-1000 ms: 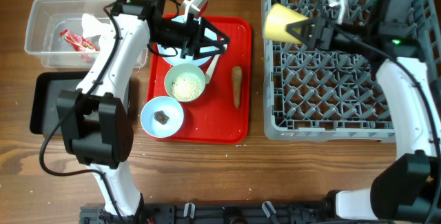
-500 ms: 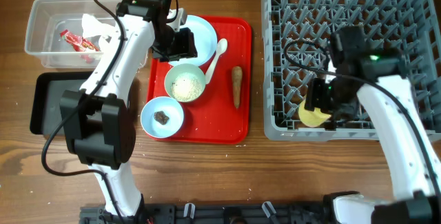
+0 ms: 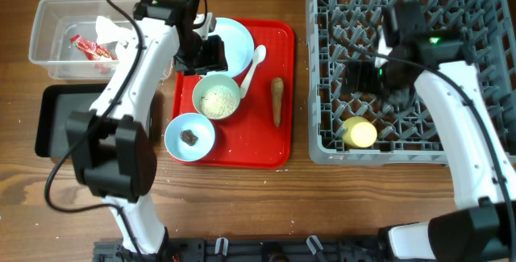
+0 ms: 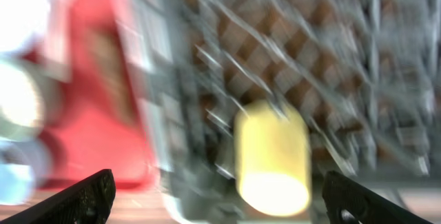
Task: Sort waste into correct bins and load items into the dishwasher rack
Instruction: 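Grasp the green rice bowl with the left gripper and lift it over the black tray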
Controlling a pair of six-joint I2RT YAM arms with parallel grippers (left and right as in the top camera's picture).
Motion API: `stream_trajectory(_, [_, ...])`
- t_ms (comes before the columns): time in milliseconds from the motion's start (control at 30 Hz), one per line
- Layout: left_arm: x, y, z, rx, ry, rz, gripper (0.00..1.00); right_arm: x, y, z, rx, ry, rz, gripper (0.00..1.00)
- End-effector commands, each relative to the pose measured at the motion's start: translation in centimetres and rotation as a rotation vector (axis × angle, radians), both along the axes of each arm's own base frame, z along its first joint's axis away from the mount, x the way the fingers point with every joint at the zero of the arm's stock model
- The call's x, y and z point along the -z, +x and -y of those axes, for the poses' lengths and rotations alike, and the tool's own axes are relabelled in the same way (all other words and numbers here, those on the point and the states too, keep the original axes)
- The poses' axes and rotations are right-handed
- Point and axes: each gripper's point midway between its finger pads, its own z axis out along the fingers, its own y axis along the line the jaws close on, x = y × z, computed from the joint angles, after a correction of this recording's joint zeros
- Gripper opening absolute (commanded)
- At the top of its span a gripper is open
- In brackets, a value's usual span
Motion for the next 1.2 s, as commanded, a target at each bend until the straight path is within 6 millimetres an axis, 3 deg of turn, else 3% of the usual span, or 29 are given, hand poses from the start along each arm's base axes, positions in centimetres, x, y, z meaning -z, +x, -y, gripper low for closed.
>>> stream_trajectory(0, [-4.3,-1.0,0.5,-0.062,-0.022,0.057,0.46,-2.6,1.6,-3.2,-0.103,0.066,0.113,0.97])
stream_trajectory(67, [-2.3,-2.1,2.3,-0.029,0.060,0.028,0.43,-2.7,2.2,-2.9,-0.092,0.062,0.136,0.97])
stream_trajectory(233, [2.7,-3.1,3.8,-0.027,0.336,0.064,0.45,-2.7,2.7,-0.4,-0.049,0.047,0.136,0.98])
stream_trajectory(333, [5.9,-3.3,3.0,-0.059,0.426,0.059,0.45,-2.6,2.5,-0.2,-0.068,0.037,0.133,0.98])
stream_trajectory(500, [9.3,-4.1,4.0,-0.005,0.368,0.047,0.44,-2.6,2.5,-0.2,-0.068,0.038,0.132,0.98])
stream_trajectory(600, [10.4,-4.8,3.9,0.019,0.359,0.030,0.41,-2.6,2.5,-0.2,-0.068,0.038,0.132,0.98])
stream_trajectory(700, [11.3,-5.0,3.8,0.020,0.362,0.024,0.25,-2.6,2.5,-0.2,-0.068,0.038,0.133,0.98])
stream_trajectory(833, [11.3,-4.9,3.8,0.019,0.361,0.027,0.04,-2.6,2.6,-0.2,-0.068,0.038,0.135,0.98])
stream_trajectory(867, [10.9,-4.9,4.0,0.017,0.355,0.024,0.04,-2.6,2.6,-0.2,-0.068,0.038,0.136,0.98])
stream_trajectory(1067, [2.5,-2.2,6.6,0.005,0.225,0.135,0.04,-2.6,2.6,-0.2,-0.069,0.037,0.136,0.98])
stream_trajectory(1167, [0.5,-1.6,6.7,-0.008,0.203,0.173,0.04,-2.6,2.6,0.1,-0.063,0.022,0.137,0.98])
